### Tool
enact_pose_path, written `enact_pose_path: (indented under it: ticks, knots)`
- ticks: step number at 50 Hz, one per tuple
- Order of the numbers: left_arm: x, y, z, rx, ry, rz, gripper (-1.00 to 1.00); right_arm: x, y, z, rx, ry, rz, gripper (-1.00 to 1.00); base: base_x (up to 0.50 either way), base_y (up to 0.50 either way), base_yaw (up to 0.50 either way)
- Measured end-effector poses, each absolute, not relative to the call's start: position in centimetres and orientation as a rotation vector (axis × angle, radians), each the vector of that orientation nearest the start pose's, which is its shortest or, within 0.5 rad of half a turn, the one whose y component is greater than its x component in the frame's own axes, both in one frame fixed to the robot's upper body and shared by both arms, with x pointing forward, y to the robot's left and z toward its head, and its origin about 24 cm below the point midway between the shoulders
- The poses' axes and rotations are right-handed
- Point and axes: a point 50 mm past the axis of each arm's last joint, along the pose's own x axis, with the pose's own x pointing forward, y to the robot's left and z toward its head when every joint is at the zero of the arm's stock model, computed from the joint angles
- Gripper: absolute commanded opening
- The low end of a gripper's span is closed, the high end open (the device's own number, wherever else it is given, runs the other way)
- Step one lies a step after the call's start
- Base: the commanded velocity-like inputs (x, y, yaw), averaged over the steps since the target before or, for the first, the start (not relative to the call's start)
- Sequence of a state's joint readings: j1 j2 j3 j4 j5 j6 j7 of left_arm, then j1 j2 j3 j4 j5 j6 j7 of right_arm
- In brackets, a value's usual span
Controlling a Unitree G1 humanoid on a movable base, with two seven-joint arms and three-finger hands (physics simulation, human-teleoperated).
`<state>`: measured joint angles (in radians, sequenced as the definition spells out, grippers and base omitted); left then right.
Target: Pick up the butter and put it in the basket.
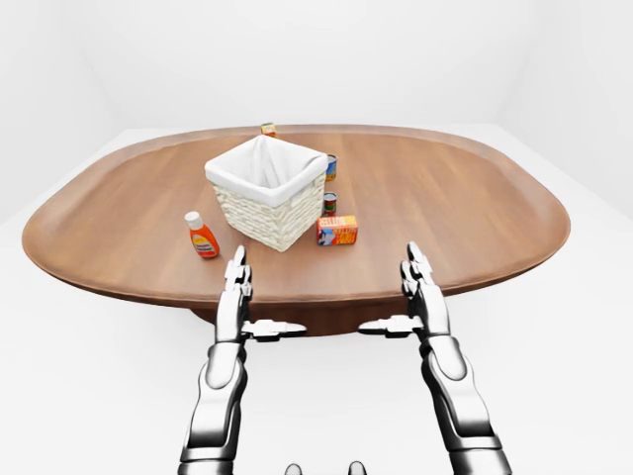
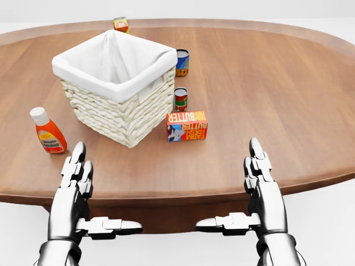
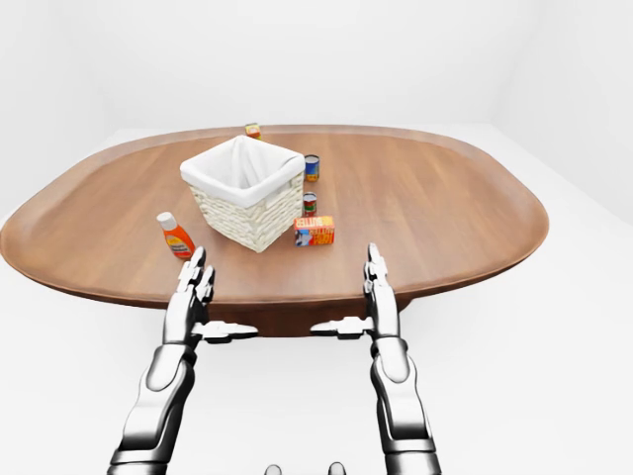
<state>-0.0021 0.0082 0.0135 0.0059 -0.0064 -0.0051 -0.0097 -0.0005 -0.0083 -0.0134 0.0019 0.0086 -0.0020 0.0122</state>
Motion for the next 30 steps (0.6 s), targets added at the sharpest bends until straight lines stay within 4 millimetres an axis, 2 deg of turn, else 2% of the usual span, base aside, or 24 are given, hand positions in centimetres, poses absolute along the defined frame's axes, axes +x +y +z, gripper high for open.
enact_pose_path:
  ticks: [20, 30]
  knots:
    - [25.59, 15.98, 3.92, 0.008, -0.003, 0.012, 1.0, 25.62, -15.91, 4.01, 0.009, 0.005, 0.002, 1.0, 0.0, 0.0, 0.0]
    - [25.71, 15.96, 3.82, 0.006, 0.0, 0.012, 1.0, 25.66, -16.08, 3.94, 0.004, 0.005, -0.001, 1.0, 0.0, 0.47, 0.0]
